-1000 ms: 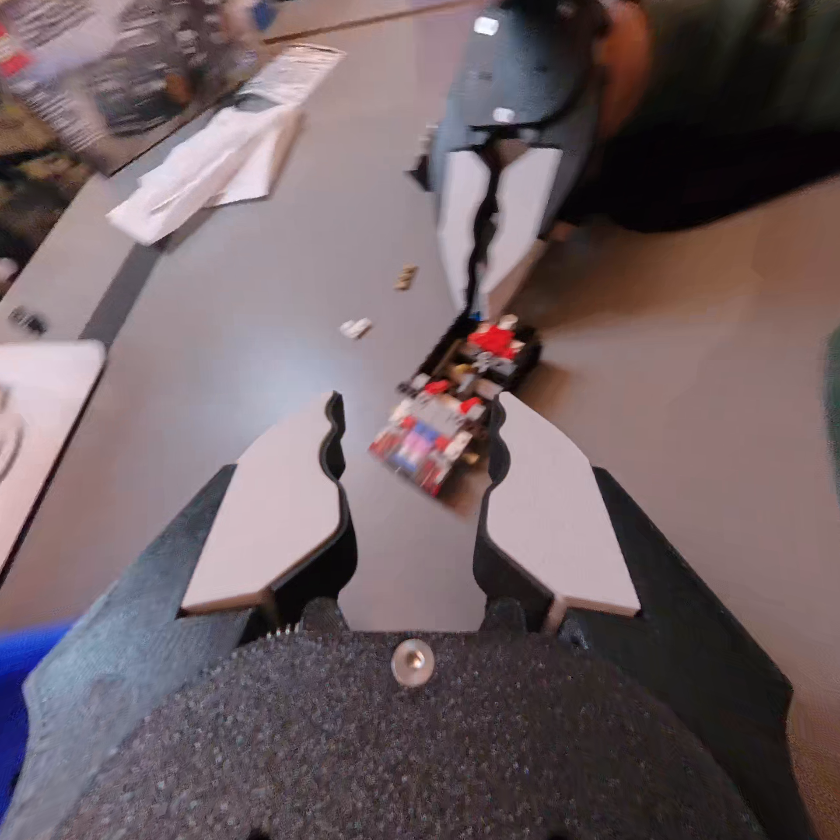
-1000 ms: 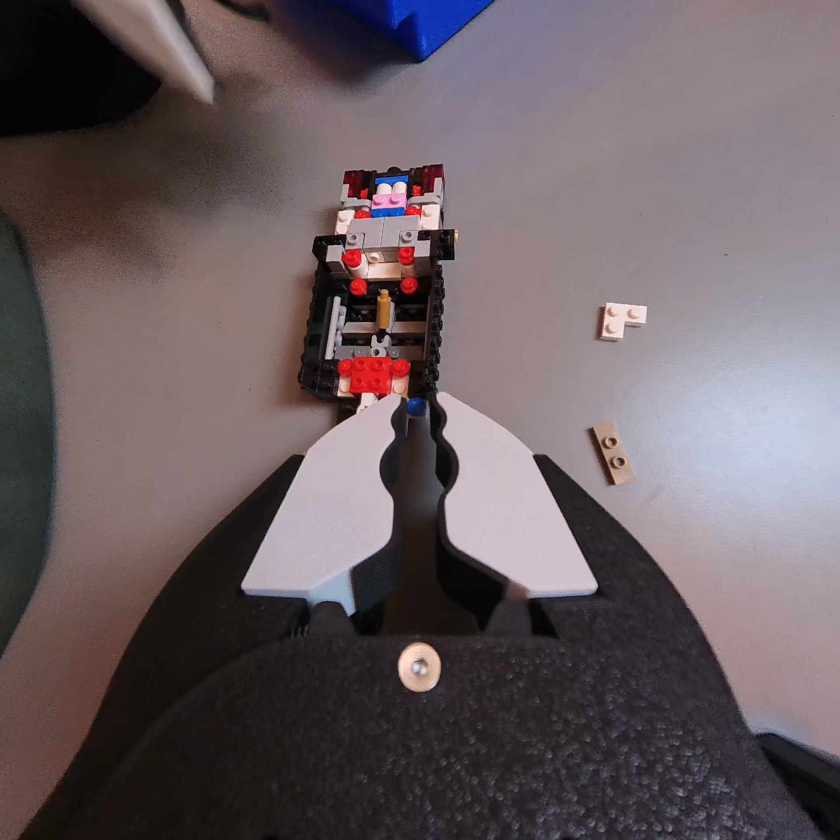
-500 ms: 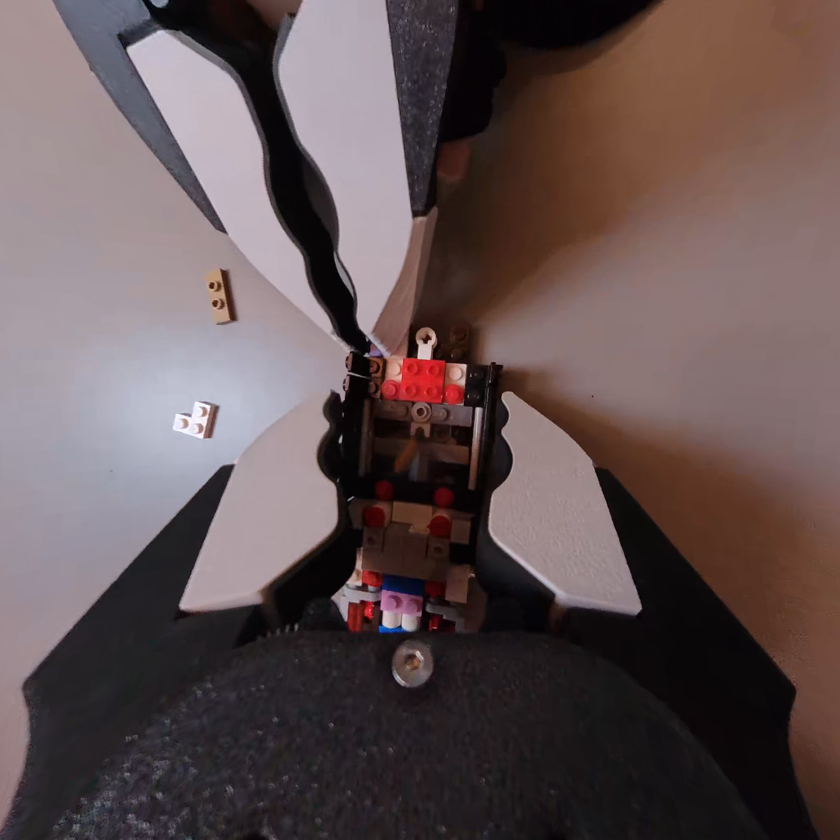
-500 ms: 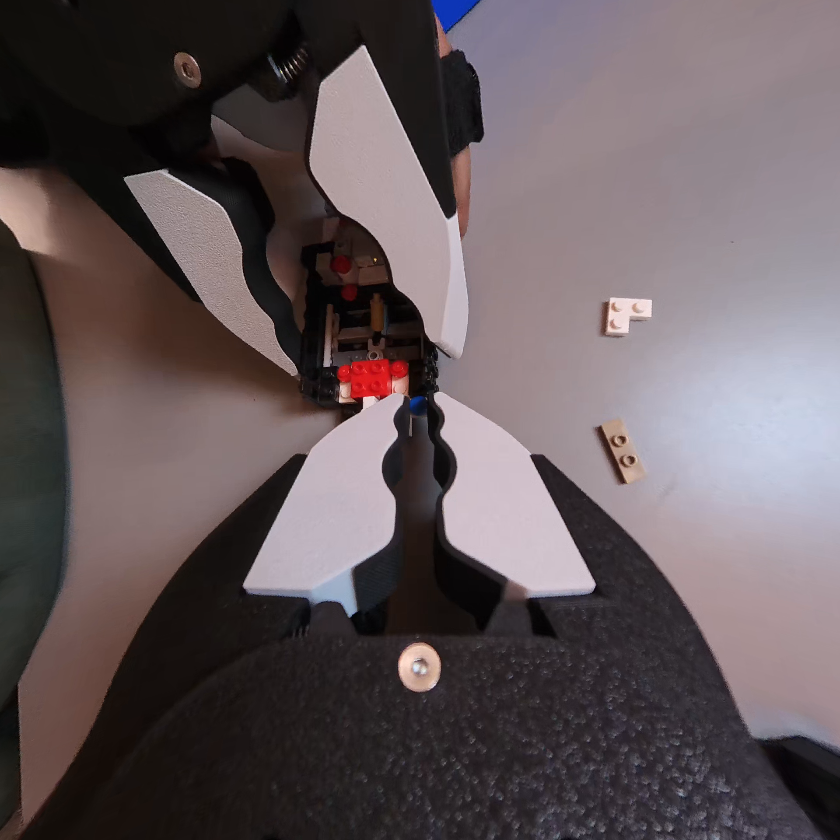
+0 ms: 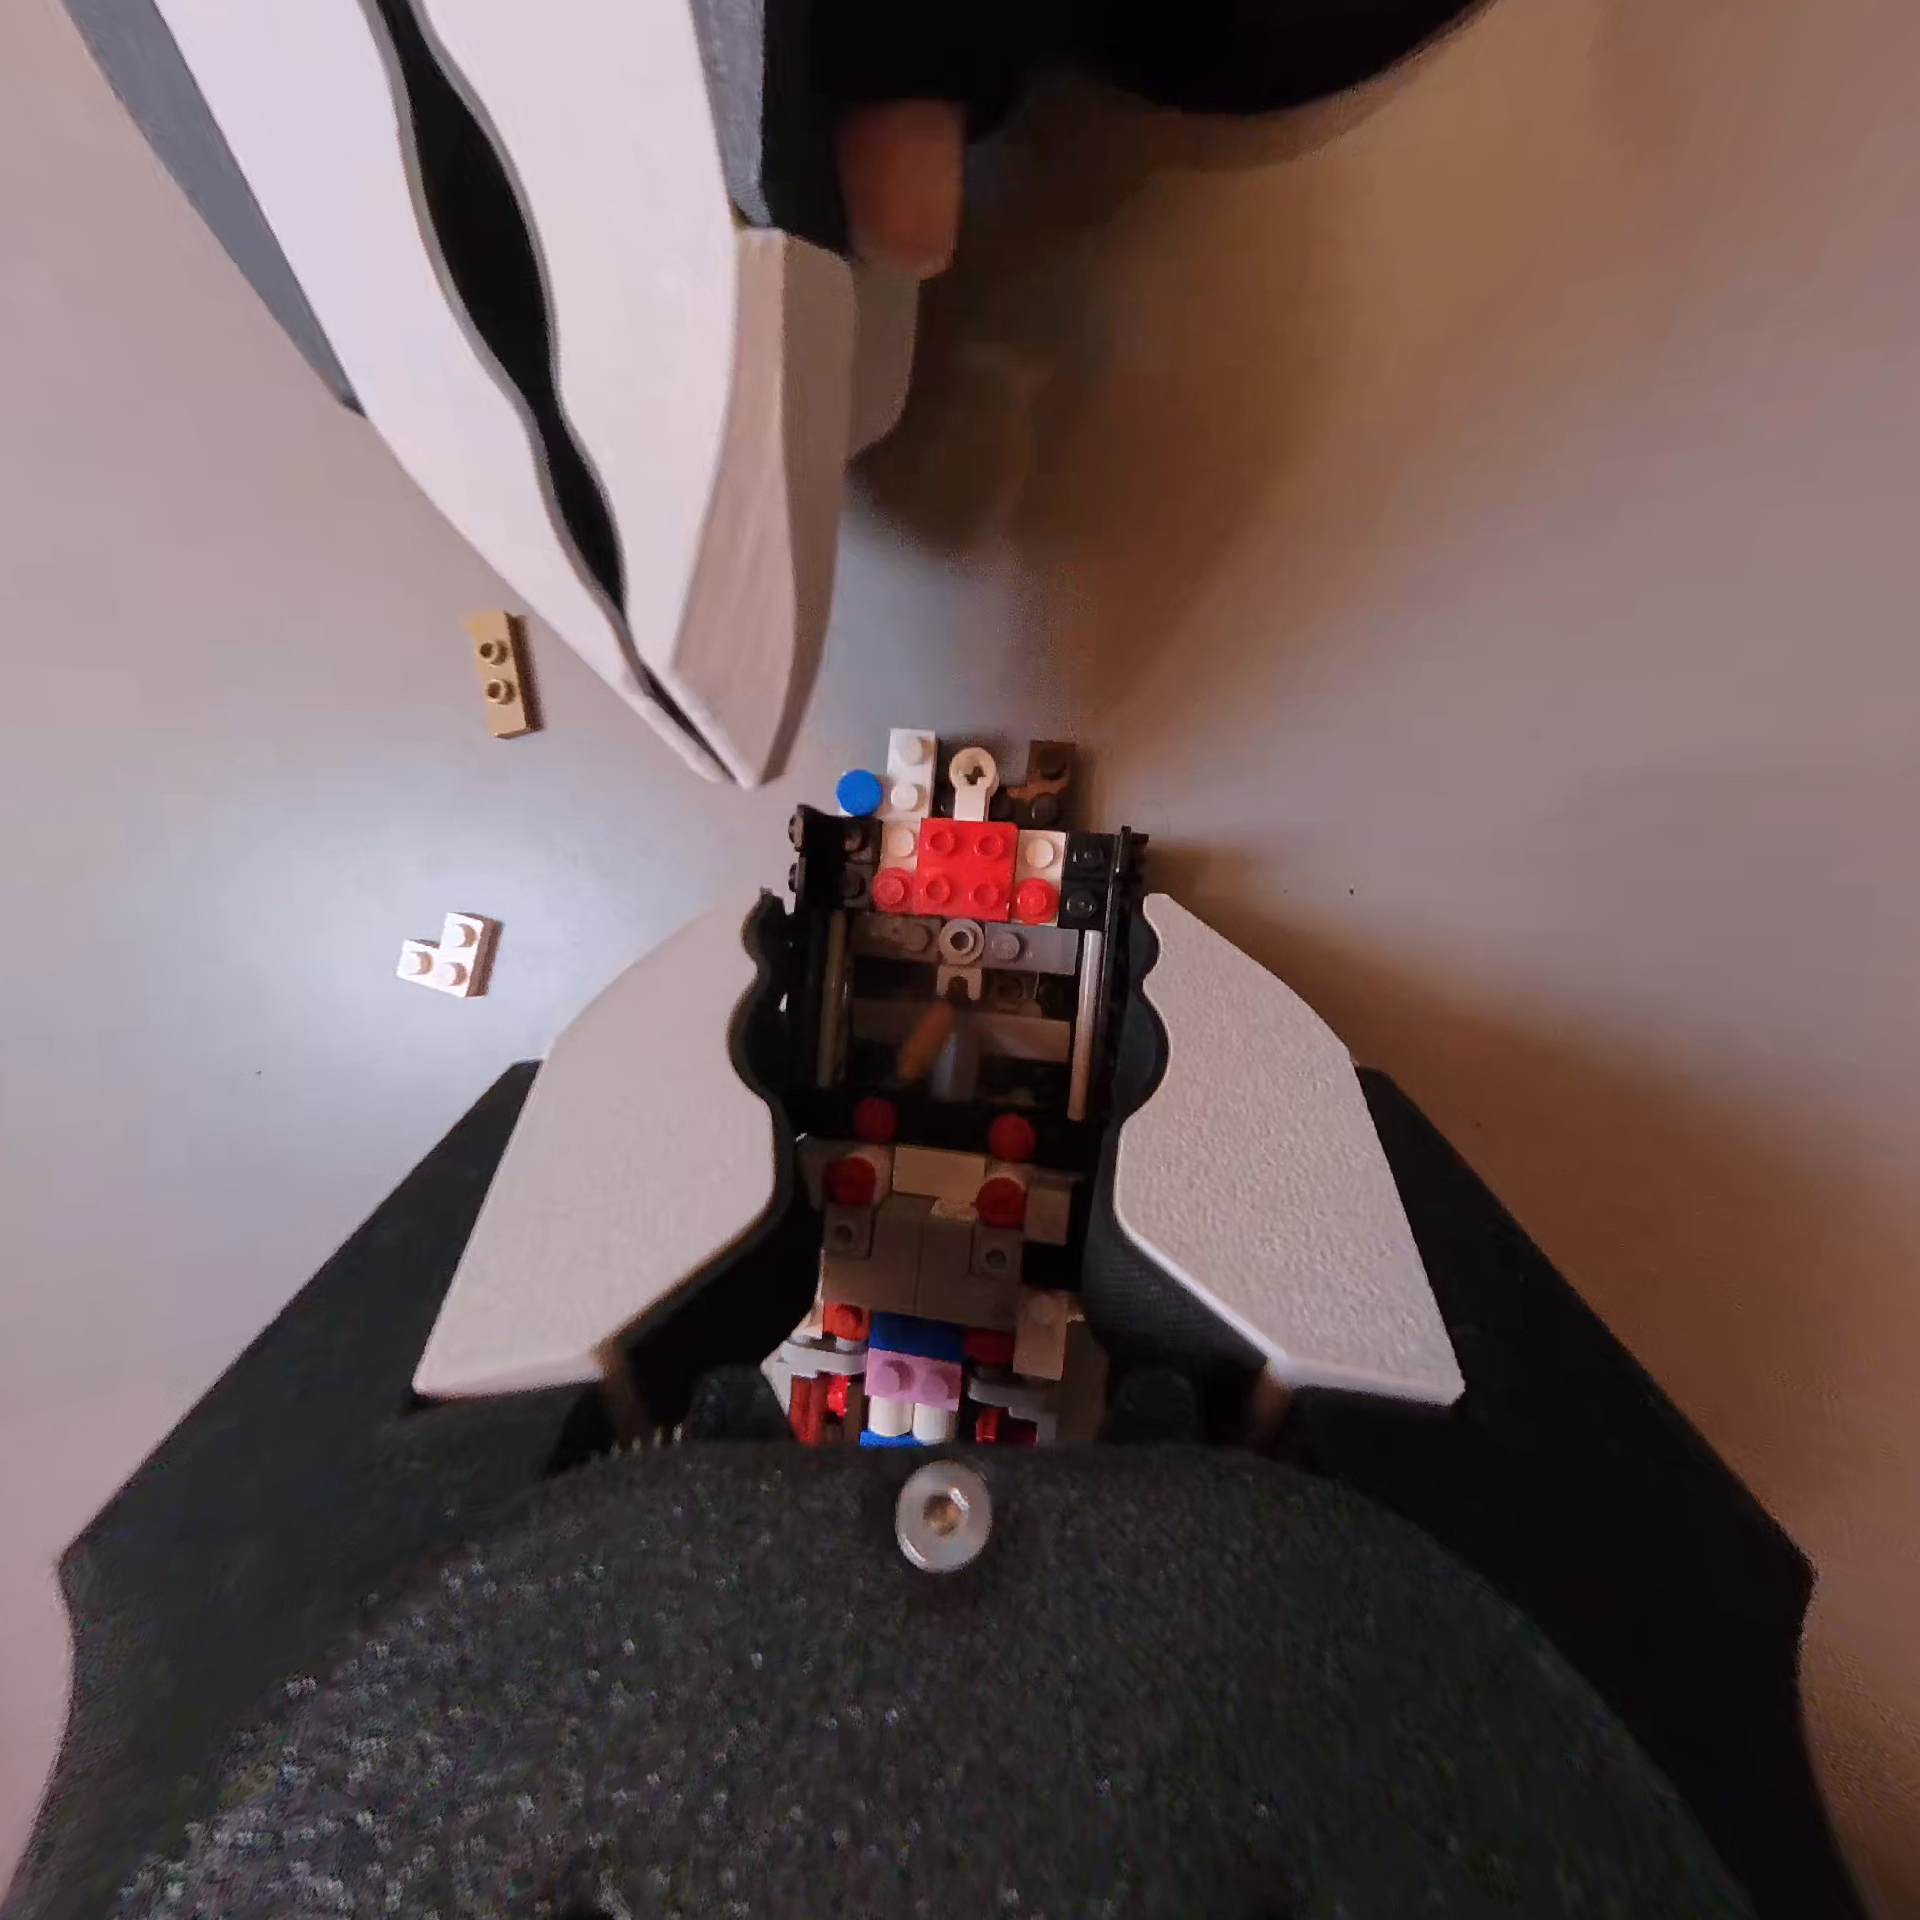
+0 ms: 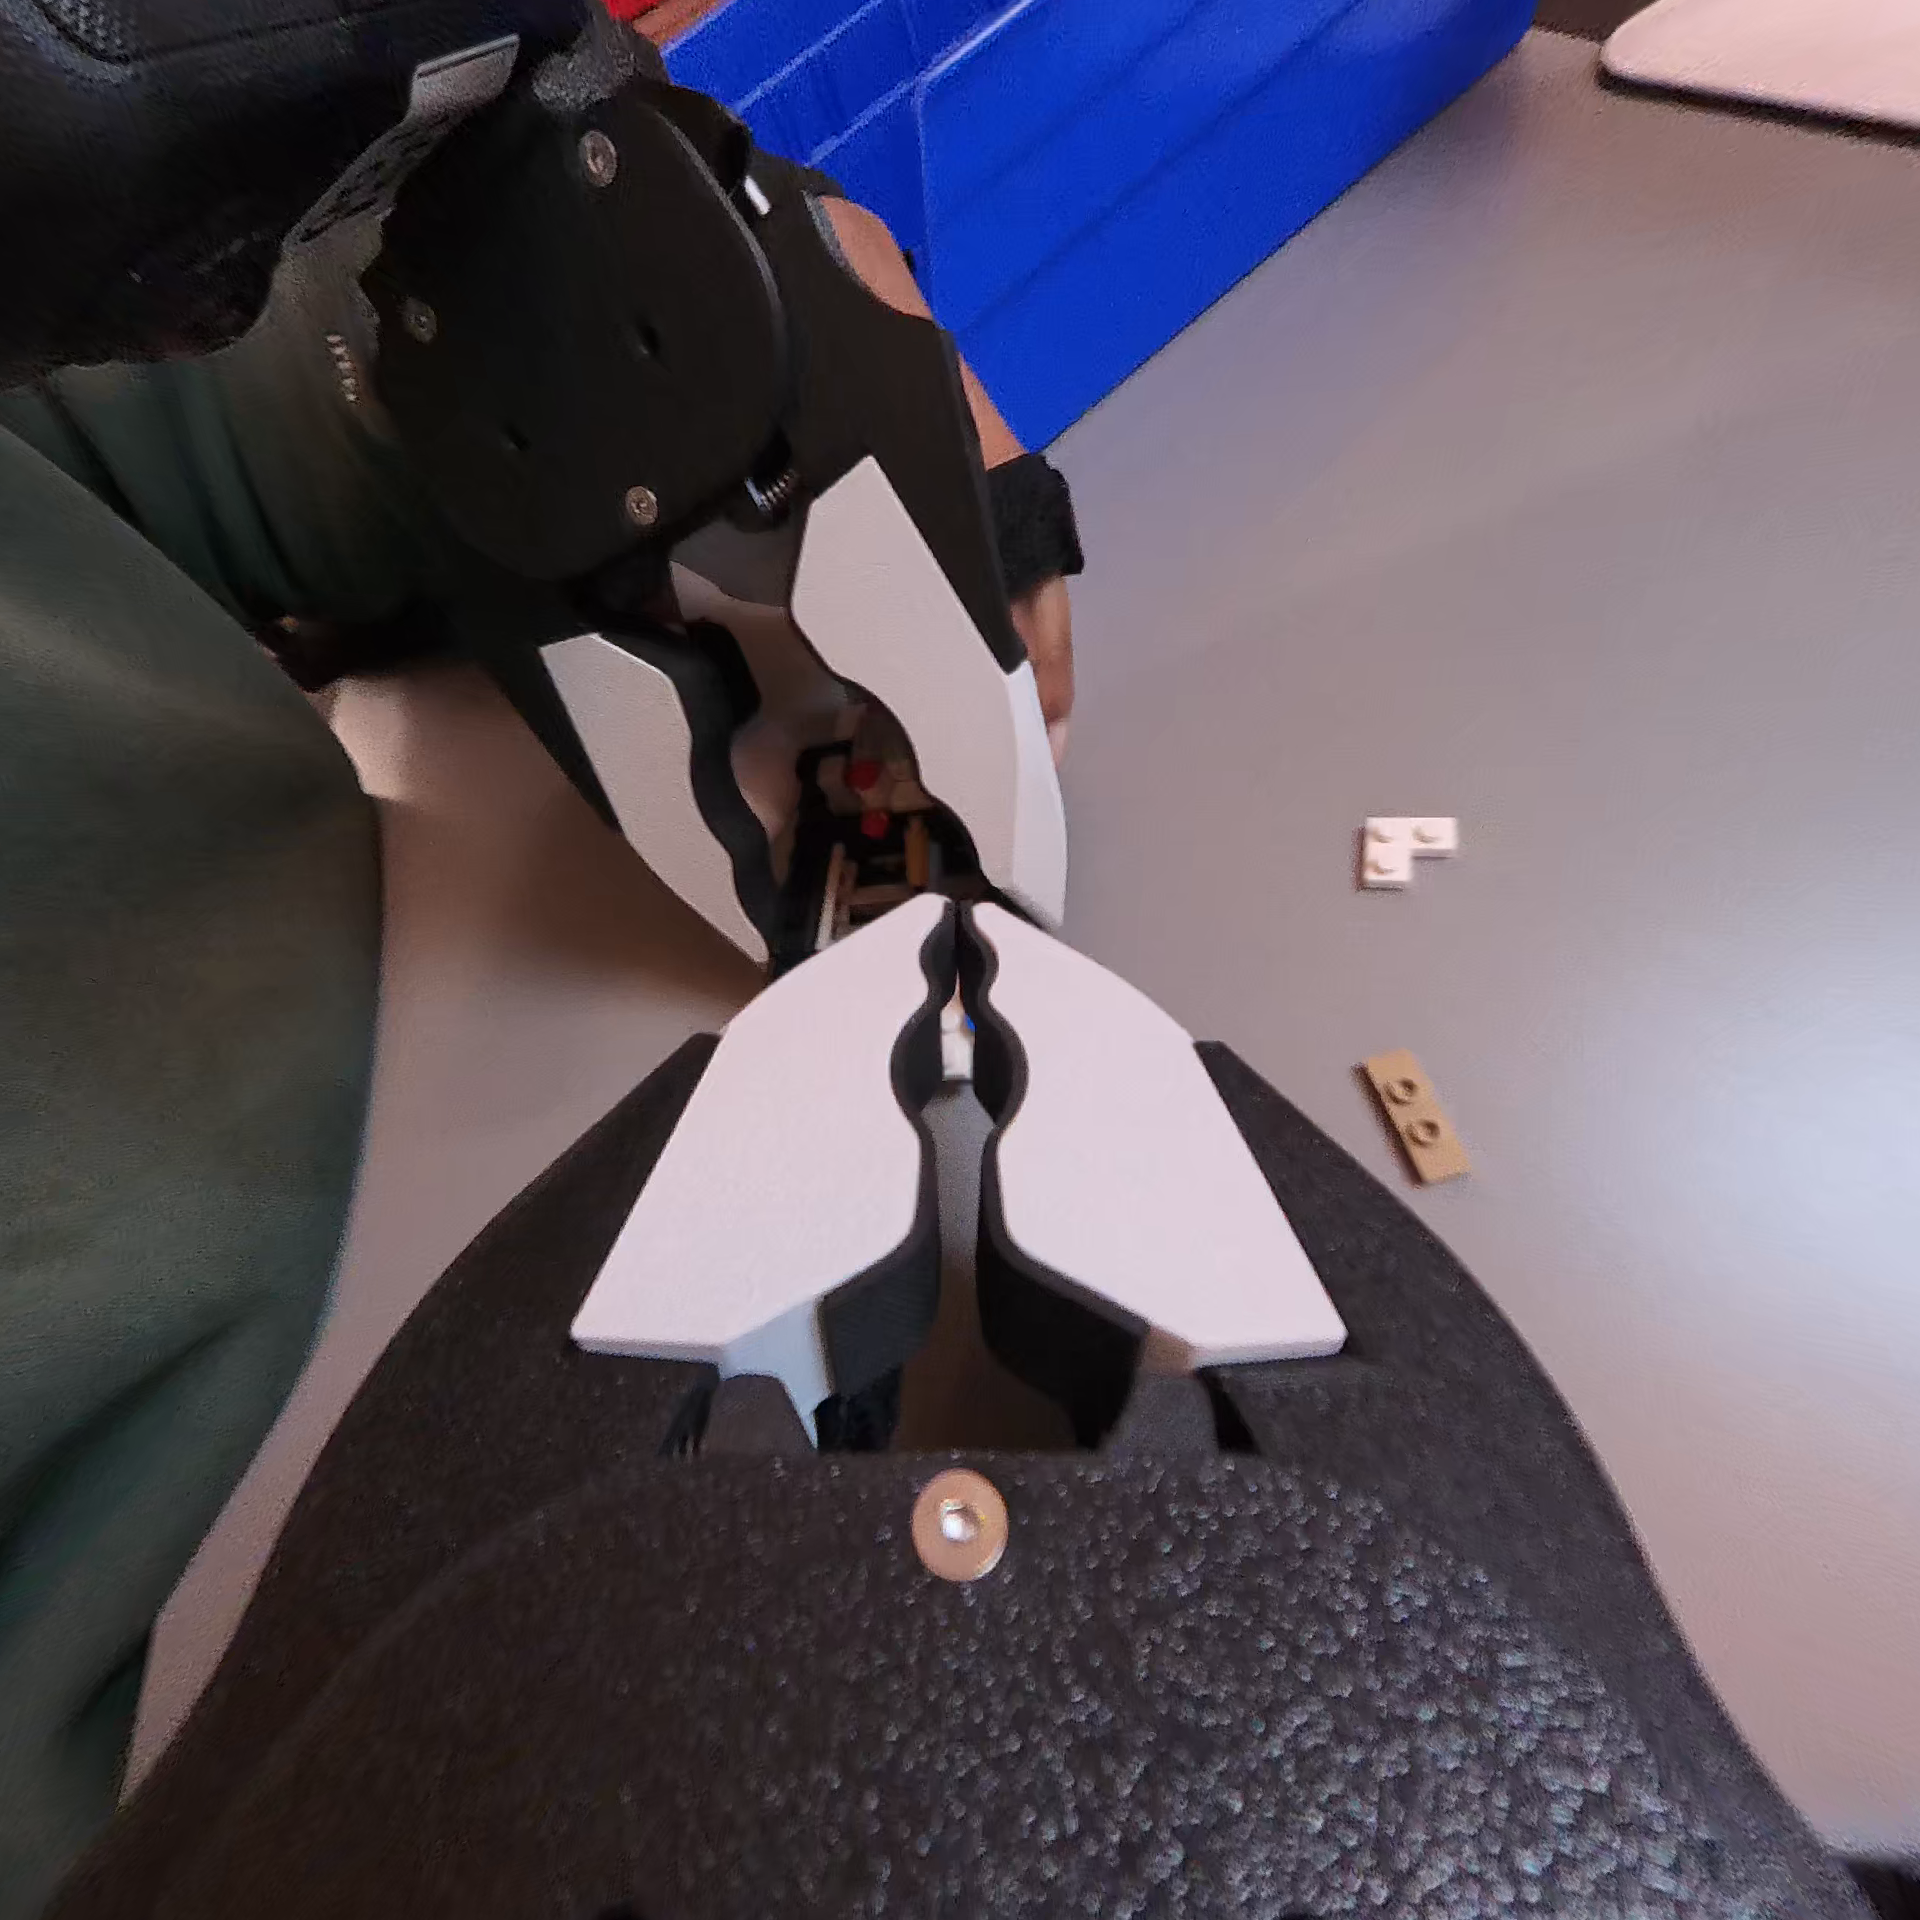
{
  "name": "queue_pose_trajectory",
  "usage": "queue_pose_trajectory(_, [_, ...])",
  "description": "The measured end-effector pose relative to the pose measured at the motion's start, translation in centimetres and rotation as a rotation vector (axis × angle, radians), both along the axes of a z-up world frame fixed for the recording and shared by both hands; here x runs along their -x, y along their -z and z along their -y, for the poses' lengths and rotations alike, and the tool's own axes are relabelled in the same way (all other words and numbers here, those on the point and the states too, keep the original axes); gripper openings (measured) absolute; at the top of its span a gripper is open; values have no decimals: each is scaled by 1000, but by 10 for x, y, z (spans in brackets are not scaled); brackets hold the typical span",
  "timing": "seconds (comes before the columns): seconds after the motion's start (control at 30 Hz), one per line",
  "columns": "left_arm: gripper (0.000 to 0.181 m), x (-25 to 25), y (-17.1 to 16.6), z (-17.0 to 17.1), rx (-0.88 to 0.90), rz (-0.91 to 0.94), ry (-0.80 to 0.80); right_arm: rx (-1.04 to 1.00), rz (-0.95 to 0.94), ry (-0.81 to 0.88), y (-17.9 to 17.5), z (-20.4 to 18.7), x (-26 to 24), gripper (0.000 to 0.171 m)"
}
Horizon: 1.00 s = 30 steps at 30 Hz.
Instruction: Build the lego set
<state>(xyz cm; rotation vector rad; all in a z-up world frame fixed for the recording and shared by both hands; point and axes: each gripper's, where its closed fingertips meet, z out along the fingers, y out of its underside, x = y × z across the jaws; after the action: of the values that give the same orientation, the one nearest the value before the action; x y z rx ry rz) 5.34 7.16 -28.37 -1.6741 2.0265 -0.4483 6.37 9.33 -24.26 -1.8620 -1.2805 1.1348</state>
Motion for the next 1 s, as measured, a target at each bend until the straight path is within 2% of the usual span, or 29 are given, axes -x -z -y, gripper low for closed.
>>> queue_pose_trajectory(0.1, [62, -1, 0, -1, -4, 10, 0, -57, 111, -8, 14, 1, -4, 0])
queue_pose_trajectory(0.23, [62, -1, -1, -1, -7, 19, 3, -107, 217, -18, 29, 5, -3, 8])
queue_pose_trajectory(0.53, [62, -1, -1, -1, -21, 36, 8, -94, 262, -9, 31, 6, -3, 11])
queue_pose_trajectory(0.8, [61, -1, -2, 0, -39, 63, 26, 24, 309, -111, 33, 9, -1, 9])
queue_pose_trajectory(1.0, [61, 0, -1, 0, -33, 49, 13, 45, 300, -76, 34, 7, -2, 7])
